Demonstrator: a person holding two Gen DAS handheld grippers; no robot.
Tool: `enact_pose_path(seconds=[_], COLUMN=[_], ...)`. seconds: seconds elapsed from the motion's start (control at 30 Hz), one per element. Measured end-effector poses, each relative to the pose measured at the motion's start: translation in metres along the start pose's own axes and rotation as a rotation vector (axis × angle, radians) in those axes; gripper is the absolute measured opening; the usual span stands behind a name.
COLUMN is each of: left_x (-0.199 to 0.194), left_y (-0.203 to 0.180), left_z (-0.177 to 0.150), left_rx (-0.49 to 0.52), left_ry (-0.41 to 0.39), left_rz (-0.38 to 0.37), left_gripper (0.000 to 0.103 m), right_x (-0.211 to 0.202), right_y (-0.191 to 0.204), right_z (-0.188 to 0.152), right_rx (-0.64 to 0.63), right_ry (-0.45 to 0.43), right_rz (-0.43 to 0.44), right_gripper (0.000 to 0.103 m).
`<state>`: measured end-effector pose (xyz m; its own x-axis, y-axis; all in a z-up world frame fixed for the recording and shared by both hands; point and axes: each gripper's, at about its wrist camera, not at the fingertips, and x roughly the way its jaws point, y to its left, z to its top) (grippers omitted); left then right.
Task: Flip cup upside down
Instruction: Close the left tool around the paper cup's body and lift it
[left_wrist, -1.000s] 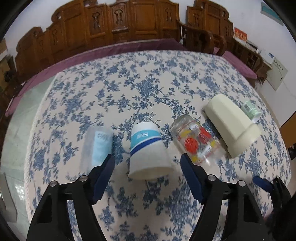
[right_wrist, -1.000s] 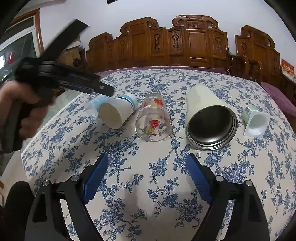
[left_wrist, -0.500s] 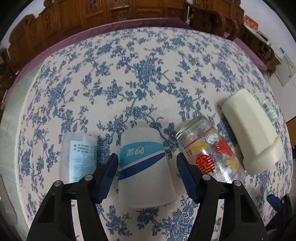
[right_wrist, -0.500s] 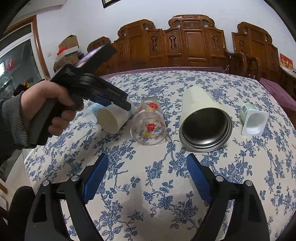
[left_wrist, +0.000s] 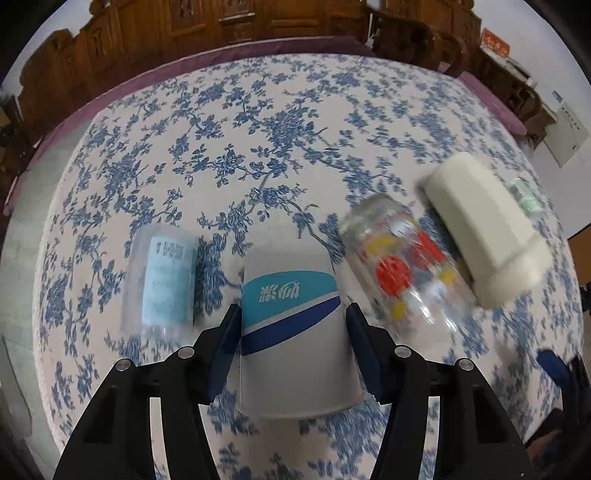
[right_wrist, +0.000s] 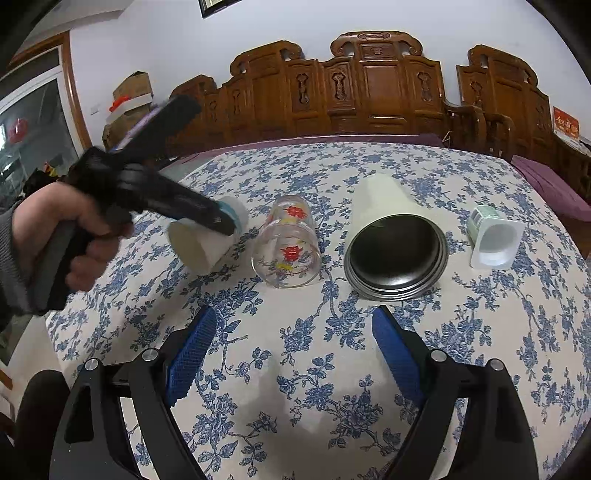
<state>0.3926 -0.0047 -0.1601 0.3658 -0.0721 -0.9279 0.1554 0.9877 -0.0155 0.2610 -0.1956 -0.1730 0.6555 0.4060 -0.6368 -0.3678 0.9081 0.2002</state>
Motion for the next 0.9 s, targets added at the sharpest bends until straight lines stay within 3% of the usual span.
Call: enact_pose_path(seconds=[0.47,0.9], left_x=[-0.056,-0.067], left_y=[-0.039,-0.083], left_z=[-0.076,-0.12], left_rx=[0.04,0.076], left_ry=[-0.089,-0.105], left_rz=[-0.071,-0.136], left_gripper=[0.055,0.055], right_x=[-0.037,-0.065], right_y=[-0.016,-0.039], right_z=[-0.008,-0.022], right_rx=[0.036,0.082], right_ry=[-0.041,-0.067], right_rz=[-0.08,-0.145], right_gripper=[0.088,0.088])
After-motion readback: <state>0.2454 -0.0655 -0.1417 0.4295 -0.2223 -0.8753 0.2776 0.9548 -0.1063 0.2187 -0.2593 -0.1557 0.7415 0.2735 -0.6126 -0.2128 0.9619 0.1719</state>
